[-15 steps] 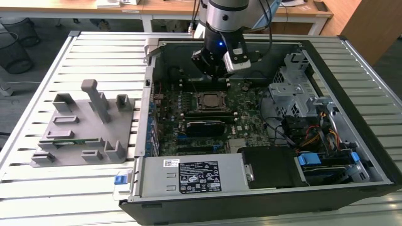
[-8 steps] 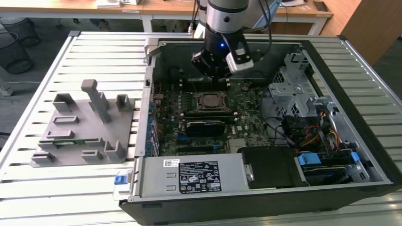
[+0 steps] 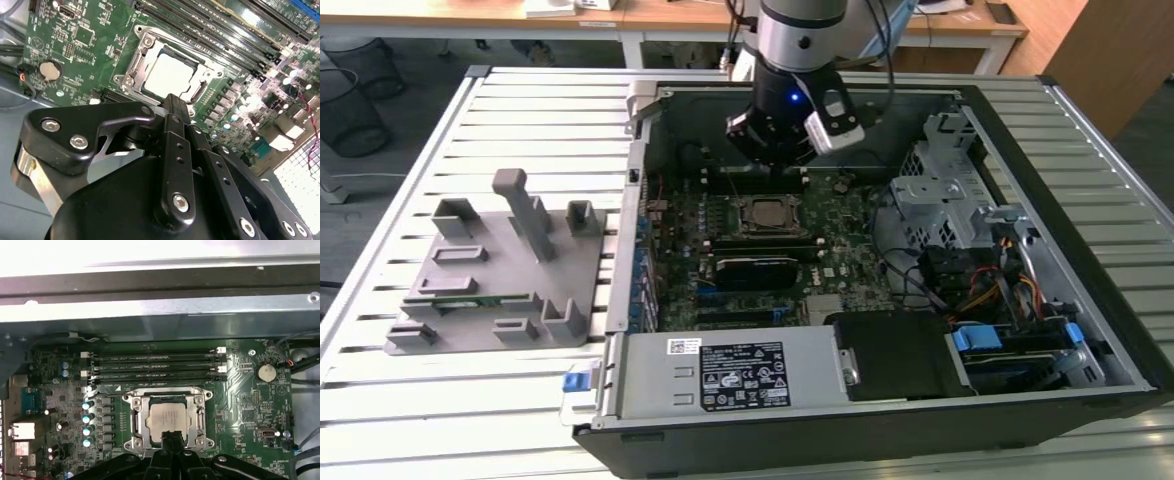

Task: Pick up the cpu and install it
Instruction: 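Install the first cpu locking lever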

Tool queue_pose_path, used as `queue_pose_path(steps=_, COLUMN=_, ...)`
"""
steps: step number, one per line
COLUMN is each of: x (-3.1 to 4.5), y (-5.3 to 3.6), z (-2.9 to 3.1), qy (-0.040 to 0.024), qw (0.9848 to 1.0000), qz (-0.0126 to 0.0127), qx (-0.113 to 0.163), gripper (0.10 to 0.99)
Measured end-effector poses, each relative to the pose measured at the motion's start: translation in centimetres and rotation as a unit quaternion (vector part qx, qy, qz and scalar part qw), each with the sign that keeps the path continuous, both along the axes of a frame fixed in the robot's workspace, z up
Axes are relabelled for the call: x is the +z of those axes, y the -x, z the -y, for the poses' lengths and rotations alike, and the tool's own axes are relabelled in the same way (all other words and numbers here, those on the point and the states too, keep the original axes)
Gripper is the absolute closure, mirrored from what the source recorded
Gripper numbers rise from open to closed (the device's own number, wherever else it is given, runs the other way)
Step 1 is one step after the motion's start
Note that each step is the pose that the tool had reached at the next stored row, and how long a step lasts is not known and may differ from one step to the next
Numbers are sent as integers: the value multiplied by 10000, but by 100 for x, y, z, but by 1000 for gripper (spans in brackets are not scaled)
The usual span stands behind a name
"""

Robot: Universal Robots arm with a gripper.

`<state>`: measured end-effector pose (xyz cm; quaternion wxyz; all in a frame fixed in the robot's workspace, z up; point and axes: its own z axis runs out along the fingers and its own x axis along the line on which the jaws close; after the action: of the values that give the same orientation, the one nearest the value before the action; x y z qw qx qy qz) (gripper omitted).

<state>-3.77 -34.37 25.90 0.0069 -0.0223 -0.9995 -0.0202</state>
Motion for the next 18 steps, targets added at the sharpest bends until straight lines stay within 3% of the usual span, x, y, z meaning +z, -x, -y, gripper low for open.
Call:
queue_pose_path(steps=3, x=-2, y=79, z=0, qy=-1, qw=10000, qz=10, qx=16, gripper=980)
queue_pose_path(steps=8, x=-6, y=295, z=0, qy=0, qw=10000, qz=49, qx=16, gripper=980)
queue_pose_path(steps=18, x=-11, y=609, z=-2, qy=0, qw=10000, qz=86, qx=15, gripper=980)
